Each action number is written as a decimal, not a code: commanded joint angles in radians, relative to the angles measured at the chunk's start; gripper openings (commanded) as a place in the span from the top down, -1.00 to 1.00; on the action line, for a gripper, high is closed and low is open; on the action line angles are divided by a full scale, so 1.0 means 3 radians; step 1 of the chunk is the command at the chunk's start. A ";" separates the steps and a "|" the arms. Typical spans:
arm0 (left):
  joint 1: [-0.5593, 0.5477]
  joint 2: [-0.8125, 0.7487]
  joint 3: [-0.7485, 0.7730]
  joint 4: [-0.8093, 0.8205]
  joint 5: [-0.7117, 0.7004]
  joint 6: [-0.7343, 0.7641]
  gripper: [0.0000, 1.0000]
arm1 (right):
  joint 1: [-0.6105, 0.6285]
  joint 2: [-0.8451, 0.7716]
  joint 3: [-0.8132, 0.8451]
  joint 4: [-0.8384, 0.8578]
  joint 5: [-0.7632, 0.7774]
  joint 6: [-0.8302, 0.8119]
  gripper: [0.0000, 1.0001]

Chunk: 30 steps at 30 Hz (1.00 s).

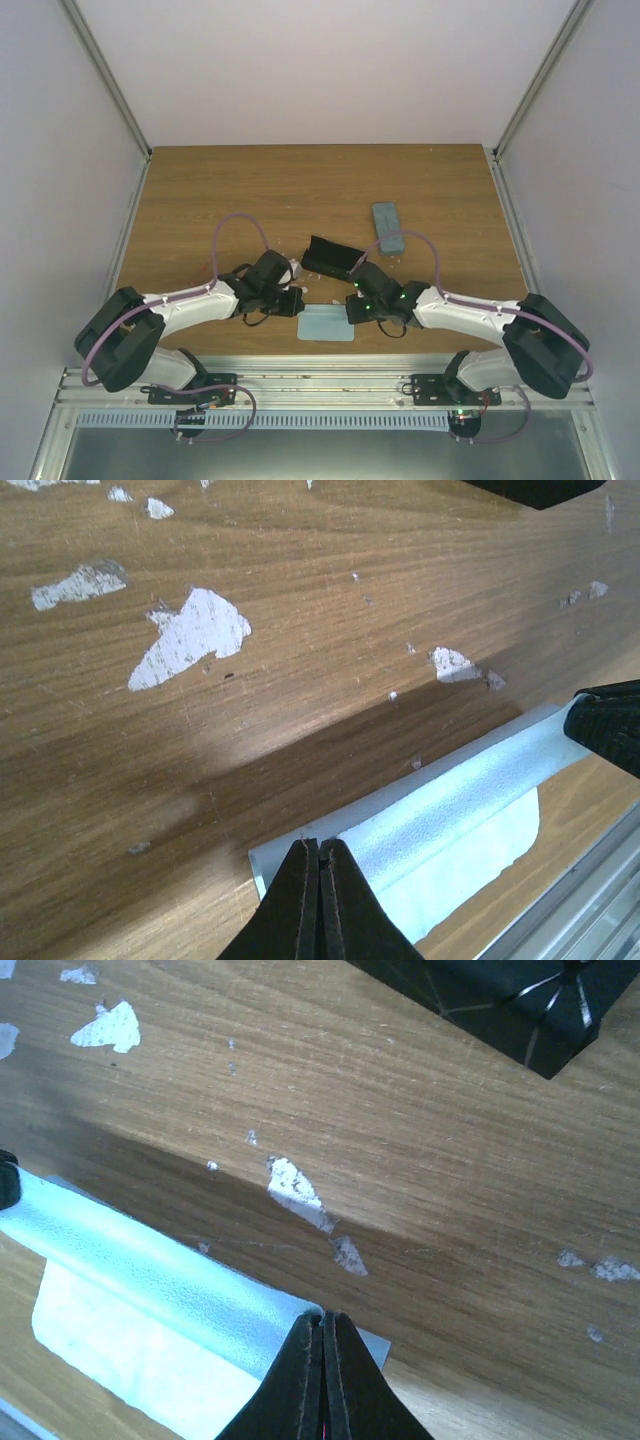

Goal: Organize the sunglasses
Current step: Fold the glasses cleaning cloth at the center of the board.

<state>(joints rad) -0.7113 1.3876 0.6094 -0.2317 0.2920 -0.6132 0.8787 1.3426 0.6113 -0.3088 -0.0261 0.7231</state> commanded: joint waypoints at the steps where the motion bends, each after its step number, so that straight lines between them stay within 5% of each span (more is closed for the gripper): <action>1: 0.0016 -0.0121 -0.0080 0.0108 0.0083 0.0004 1.00 | -0.0015 -0.0107 -0.0081 0.0082 -0.0142 0.0019 0.99; 22: 0.0015 -0.0095 -0.0338 0.0396 0.0339 -0.0161 1.00 | -0.0011 0.0004 -0.0184 0.0119 -0.0314 0.0010 0.99; 26: 0.0018 -0.0054 -0.0361 0.0453 0.0435 -0.0184 0.81 | -0.0007 -0.0017 -0.0211 0.0142 -0.0402 -0.0014 0.92; 30: 0.0014 -0.0075 -0.0442 0.0546 0.0618 -0.0214 0.53 | 0.0005 -0.0109 -0.0283 0.0249 -0.0642 -0.0061 0.63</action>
<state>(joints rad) -0.7113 1.3651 0.5079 -0.1349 0.4133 -0.6666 0.8787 1.3354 0.5533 -0.2684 -0.1459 0.7258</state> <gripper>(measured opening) 0.189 0.129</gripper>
